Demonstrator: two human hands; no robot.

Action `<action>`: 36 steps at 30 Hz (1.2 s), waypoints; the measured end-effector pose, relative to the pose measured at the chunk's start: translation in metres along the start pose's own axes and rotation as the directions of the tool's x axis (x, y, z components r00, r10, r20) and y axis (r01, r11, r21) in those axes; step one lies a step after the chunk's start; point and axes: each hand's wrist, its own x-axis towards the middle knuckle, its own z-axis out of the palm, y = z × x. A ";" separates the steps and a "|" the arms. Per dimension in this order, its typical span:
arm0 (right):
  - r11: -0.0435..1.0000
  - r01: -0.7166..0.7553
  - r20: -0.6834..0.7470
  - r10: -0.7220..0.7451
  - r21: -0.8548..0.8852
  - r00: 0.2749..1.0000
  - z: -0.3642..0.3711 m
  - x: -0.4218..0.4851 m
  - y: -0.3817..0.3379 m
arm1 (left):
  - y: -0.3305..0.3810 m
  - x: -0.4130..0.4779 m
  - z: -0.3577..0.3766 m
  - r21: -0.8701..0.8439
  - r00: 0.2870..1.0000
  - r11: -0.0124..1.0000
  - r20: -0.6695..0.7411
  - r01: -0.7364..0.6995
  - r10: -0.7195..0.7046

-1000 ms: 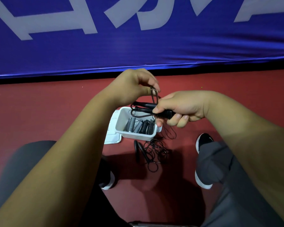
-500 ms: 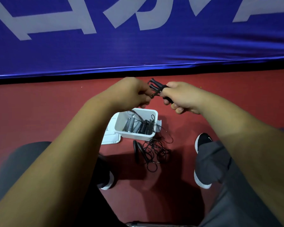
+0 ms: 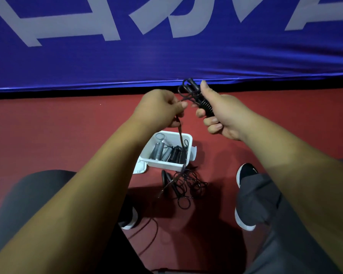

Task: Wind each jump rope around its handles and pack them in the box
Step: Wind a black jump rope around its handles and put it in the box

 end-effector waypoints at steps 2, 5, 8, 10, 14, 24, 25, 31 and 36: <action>1.000 -0.002 -0.040 0.003 0.025 0.999 -0.001 0.001 0.000 | 0.004 -0.003 0.001 -0.030 0.998 0.998 -0.038 -0.061 0.059; 0.999 0.020 -0.068 -0.017 0.042 0.998 -0.001 0.003 -0.001 | 0.010 -0.007 -0.003 -0.020 0.988 0.988 0.001 -0.152 0.152; 0.999 0.035 -0.079 -0.034 0.007 0.996 -0.001 0.003 -0.001 | 0.011 -0.009 -0.007 -0.182 0.993 0.978 0.053 -0.098 0.110; 0.999 0.044 -0.080 -0.046 -0.017 0.996 -0.001 0.003 0.000 | 0.008 -0.009 -0.006 -0.349 0.989 0.936 0.119 -0.046 0.092; 0.999 0.052 -0.083 -0.051 0.007 0.995 -0.003 0.001 -0.004 | 0.002 -0.008 -0.006 -0.272 0.955 0.954 0.228 -0.126 0.191; 0.998 0.046 -0.016 -0.045 0.053 0.999 -0.003 -0.004 -0.005 | -0.002 -0.005 -0.005 0.218 0.956 0.976 0.290 -0.010 -0.055; 0.997 0.046 -0.008 -0.045 0.054 0.999 -0.001 -0.004 -0.005 | -0.002 -0.006 -0.003 0.204 0.952 0.978 0.288 0.043 -0.102; 0.992 0.042 0.057 -0.049 0.122 0.997 0.003 -0.004 -0.005 | 0.001 -0.007 0.007 0.107 0.943 0.968 0.223 0.228 -0.247; 0.973 -0.010 0.149 -0.025 0.229 0.989 0.004 -0.007 -0.007 | -0.008 0.001 0.010 0.010 0.950 0.967 0.182 0.255 -0.253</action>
